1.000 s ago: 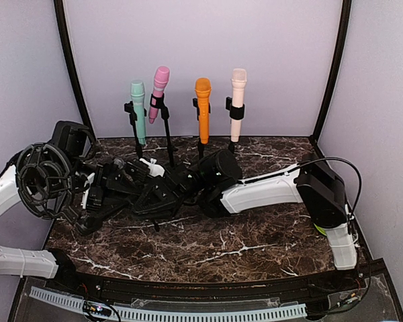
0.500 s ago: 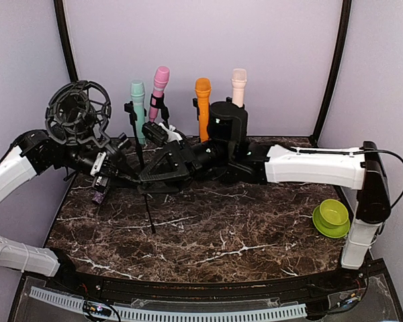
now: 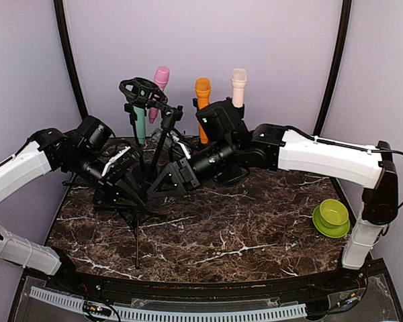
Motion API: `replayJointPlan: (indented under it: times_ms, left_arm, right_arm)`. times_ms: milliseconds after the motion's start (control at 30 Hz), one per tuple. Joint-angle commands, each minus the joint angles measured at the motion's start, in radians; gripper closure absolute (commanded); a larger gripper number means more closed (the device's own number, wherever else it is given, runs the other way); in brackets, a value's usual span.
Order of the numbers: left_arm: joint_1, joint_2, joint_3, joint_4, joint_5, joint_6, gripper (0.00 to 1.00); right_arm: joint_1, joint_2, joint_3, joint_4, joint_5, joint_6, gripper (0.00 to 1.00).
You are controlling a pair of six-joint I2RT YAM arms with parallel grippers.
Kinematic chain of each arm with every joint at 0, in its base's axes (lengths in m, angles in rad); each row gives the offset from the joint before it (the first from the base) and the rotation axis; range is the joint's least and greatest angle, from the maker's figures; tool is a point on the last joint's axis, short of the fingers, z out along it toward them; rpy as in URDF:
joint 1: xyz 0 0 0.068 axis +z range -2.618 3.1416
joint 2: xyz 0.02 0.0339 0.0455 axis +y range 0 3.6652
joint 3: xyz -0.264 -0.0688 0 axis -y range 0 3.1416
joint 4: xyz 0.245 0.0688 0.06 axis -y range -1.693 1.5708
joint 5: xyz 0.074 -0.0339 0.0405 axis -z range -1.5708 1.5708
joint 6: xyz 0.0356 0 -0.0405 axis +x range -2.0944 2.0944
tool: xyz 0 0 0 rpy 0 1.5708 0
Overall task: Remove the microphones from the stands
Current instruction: Unscrew the knob on the stand of the microphone stand.
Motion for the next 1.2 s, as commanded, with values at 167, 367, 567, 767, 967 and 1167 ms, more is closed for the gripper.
replayJointPlan:
  times_ms: [167, 367, 567, 767, 967, 1167]
  left_arm:
    - [-0.007, -0.042, 0.009, 0.080, 0.148, -0.121, 1.00]
    - [-0.007, -0.039, 0.006, 0.103, 0.140, -0.126, 1.00]
    - [-0.006, -0.049, 0.006, 0.106, 0.120, -0.096, 1.00]
    - [-0.007, -0.045, 0.033, 0.086, 0.060, 0.033, 1.00]
    - [-0.007, -0.067, 0.039, 0.104, -0.045, 0.277, 1.00]
    - [-0.008, -0.102, 0.006, 0.207, -0.071, 0.411, 1.00]
  right_arm:
    - [0.006, -0.015, -0.046, 0.057, -0.067, 0.005, 0.49]
    - [-0.001, -0.026, -0.070, 0.124, -0.098, 0.057, 0.80]
    - [-0.005, -0.042, -0.106, 0.215, -0.141, 0.118, 1.00]
    - [-0.012, -0.032, -0.159, 0.403, -0.265, 0.283, 1.00]
    - [-0.014, 0.009, -0.242, 0.851, -0.399, 0.670, 1.00]
    - [0.002, 0.119, -0.300, 1.556, -0.447, 1.228, 1.00]
